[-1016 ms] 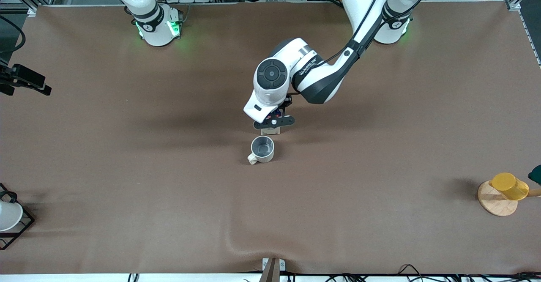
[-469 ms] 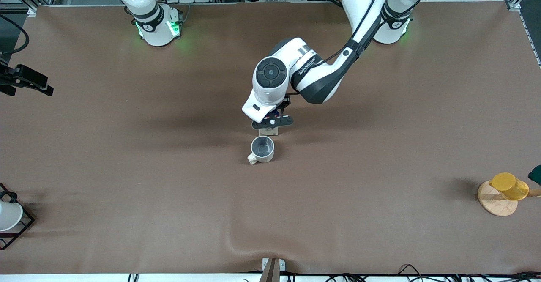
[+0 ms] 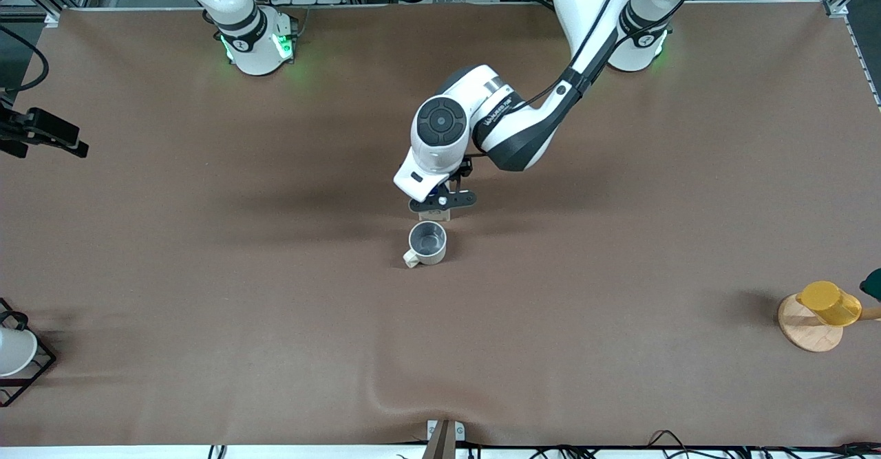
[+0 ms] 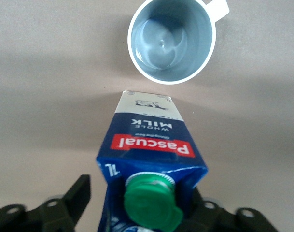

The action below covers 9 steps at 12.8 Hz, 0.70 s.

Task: Place milk next to cup
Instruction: 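Move the milk carton beside the mug with the left gripper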

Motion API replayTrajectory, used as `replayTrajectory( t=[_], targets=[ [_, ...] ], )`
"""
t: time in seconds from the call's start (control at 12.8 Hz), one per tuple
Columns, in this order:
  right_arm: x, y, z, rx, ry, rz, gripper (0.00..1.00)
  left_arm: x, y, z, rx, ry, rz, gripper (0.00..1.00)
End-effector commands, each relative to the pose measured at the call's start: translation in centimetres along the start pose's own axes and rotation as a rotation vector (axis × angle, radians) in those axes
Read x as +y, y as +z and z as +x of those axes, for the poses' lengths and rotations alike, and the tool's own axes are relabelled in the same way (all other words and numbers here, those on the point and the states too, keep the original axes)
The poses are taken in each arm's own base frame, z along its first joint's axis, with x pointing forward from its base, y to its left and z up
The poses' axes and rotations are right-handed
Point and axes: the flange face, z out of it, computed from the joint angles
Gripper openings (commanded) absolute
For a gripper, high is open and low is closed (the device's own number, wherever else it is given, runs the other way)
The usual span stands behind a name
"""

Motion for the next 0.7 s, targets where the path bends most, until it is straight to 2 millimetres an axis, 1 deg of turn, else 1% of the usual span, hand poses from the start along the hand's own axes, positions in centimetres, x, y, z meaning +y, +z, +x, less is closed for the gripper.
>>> replayTrajectory(
  t=[0.0,0.08,0.23,0.31,0.39,0.47,0.55,0.62],
  targets=[
    [0.2,-0.7,-0.1,0.007,0.010,-0.009,1.00,0.4,-0.9,0.2,0.030,0.030,-0.006,1.00],
    [0.2,-0.7,0.0,0.009,0.010,-0.010,1.00,0.2,-1.5,0.2,0.033,0.029,-0.008,1.00],
    [-0.2,-0.8,0.0,0.015,0.004,-0.010,1.00,-0.2,-4.1,-0.1,0.050,0.026,-0.020,1.00],
    [0.0,-0.8,0.0,0.013,0.007,-0.011,1.00,-0.6,-5.6,-0.3,0.055,0.021,-0.019,1.00],
    [0.3,-0.8,0.0,0.015,0.012,-0.011,1.00,-1.7,-8.4,-0.4,0.068,0.012,-0.014,1.00],
    [0.2,-0.8,0.0,0.015,0.012,-0.010,1.00,-2.6,-10.5,-0.7,0.076,0.004,-0.011,1.00],
    [0.3,-0.7,0.0,0.012,0.012,-0.011,1.00,-4.2,-12.7,0.2,0.089,-0.022,-0.013,1.00],
    [0.3,-0.7,0.0,0.012,0.012,-0.011,1.00,-6.7,-15.9,1.4,0.113,-0.065,-0.029,1.00]
  ],
)
